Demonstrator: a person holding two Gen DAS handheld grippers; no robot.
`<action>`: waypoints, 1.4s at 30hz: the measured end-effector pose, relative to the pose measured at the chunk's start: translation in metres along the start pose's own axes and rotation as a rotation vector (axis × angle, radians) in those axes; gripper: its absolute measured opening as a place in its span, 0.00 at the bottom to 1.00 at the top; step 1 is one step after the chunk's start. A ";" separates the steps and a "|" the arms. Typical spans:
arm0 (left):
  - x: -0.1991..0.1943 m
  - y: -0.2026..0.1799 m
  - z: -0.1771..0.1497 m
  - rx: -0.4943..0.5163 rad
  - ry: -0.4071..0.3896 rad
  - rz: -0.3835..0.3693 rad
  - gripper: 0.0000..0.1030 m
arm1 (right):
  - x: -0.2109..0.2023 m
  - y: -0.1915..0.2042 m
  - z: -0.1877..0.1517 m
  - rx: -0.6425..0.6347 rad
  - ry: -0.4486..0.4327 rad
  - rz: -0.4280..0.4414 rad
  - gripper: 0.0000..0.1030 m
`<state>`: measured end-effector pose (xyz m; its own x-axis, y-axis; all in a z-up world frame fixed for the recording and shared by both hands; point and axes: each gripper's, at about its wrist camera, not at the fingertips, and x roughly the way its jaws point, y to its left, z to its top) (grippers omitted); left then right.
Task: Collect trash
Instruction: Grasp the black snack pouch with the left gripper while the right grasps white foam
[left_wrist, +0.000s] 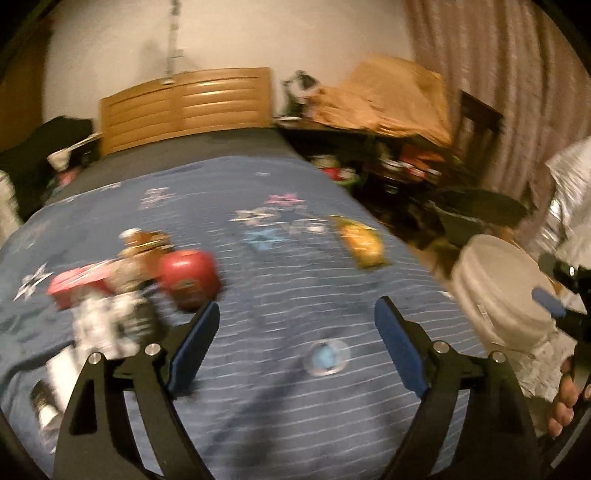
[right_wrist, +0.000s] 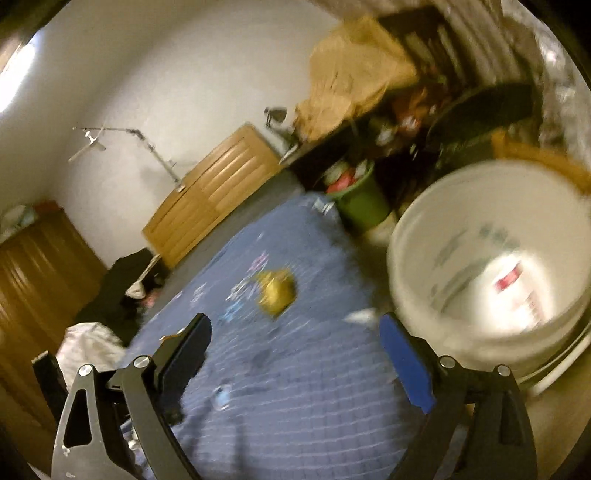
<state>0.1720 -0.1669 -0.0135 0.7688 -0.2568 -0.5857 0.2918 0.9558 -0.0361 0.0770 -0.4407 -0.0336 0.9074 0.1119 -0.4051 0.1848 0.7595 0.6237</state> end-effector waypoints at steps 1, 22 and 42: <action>-0.005 0.008 -0.002 -0.012 -0.004 0.016 0.80 | 0.008 0.009 -0.008 0.001 0.032 0.035 0.89; -0.068 0.236 -0.101 -0.478 0.102 0.346 0.75 | 0.123 0.188 -0.146 -0.320 0.426 0.216 0.89; -0.073 0.276 -0.125 -0.555 0.048 0.317 0.37 | 0.145 0.286 -0.209 -0.668 0.514 0.350 0.82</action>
<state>0.1255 0.1339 -0.0824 0.7389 0.0454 -0.6722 -0.2938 0.9196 -0.2609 0.1825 -0.0734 -0.0534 0.5612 0.5560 -0.6131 -0.4720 0.8235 0.3147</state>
